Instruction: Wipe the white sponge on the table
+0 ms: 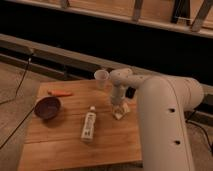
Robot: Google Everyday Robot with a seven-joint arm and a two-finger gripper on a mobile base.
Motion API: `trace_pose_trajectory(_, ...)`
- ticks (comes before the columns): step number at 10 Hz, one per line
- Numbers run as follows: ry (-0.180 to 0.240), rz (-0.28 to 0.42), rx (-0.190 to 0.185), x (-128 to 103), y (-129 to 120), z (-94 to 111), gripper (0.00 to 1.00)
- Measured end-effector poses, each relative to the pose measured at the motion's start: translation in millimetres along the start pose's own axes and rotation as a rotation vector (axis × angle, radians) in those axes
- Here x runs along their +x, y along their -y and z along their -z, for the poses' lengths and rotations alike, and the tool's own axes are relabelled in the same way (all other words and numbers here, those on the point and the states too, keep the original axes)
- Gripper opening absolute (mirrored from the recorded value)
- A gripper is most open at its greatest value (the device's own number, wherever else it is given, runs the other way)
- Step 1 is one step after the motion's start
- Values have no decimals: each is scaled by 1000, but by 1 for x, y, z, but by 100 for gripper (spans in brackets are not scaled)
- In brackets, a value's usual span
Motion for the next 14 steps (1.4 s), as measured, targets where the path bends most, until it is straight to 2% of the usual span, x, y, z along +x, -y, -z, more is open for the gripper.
trace_pose_trajectory(4,-35,23,21,35,-9,-9,0)
trace_pose_trajectory(7,-36,22,34,63,-11,-9,0)
trace_pose_trajectory(11,-34,-4,42,110,1,-12,0)
trace_pose_trajectory(14,-29,-47,50,141,24,-13,0)
